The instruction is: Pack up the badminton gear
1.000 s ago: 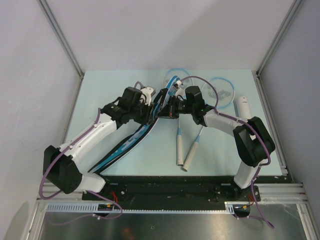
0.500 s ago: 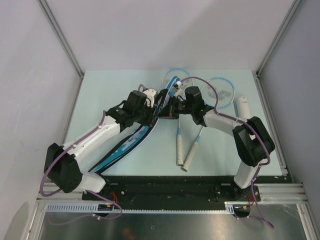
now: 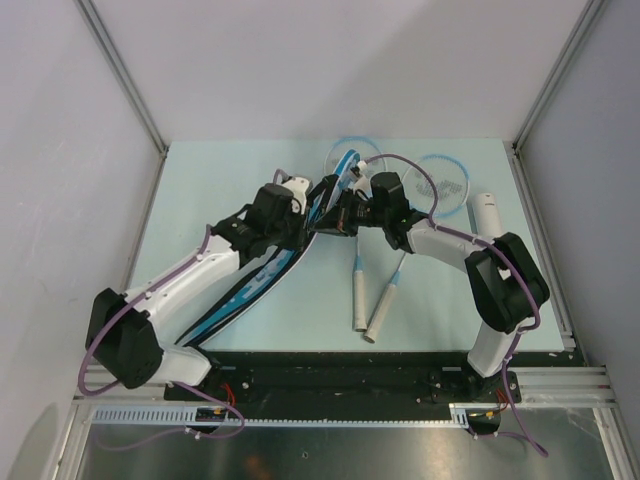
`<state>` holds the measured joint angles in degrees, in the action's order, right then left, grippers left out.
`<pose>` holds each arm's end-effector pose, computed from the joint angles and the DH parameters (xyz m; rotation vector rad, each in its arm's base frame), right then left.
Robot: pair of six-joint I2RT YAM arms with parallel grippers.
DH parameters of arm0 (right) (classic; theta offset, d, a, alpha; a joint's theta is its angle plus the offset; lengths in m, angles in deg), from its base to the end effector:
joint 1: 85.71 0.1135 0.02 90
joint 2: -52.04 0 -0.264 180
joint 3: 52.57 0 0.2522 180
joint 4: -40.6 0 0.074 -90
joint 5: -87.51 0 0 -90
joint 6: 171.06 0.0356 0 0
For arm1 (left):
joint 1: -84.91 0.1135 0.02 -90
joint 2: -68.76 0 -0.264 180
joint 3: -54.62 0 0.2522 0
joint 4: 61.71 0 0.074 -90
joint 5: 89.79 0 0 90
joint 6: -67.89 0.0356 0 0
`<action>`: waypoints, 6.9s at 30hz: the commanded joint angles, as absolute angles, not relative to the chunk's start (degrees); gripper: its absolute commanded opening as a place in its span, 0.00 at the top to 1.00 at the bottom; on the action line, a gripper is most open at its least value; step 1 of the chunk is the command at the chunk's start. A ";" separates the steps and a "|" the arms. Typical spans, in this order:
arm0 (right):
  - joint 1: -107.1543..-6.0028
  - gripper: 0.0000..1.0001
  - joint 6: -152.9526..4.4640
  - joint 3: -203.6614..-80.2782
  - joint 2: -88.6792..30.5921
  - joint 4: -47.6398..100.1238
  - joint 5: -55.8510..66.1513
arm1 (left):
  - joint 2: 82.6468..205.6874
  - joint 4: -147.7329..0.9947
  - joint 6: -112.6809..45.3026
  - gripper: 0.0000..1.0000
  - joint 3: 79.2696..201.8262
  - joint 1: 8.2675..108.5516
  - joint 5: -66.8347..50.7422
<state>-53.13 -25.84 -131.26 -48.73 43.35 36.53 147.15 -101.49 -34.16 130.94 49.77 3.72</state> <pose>0.3241 0.2337 0.2444 -0.1073 2.2090 1.6021 0.2470 -0.1712 0.2899 0.4341 2.2844 -0.3505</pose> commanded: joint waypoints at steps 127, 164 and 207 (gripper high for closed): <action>-37.71 0.83 -52.30 -153.61 -54.84 19.98 5.77 | 140.91 -107.20 -54.81 1.00 141.77 63.11 11.21; -47.30 0.92 -75.50 -168.89 -68.63 12.20 24.65 | 149.54 -103.67 -44.25 1.00 137.02 69.43 4.87; -45.10 0.17 -62.07 -166.28 -58.89 11.10 19.57 | 159.64 -110.19 -49.88 1.00 143.44 76.47 -0.75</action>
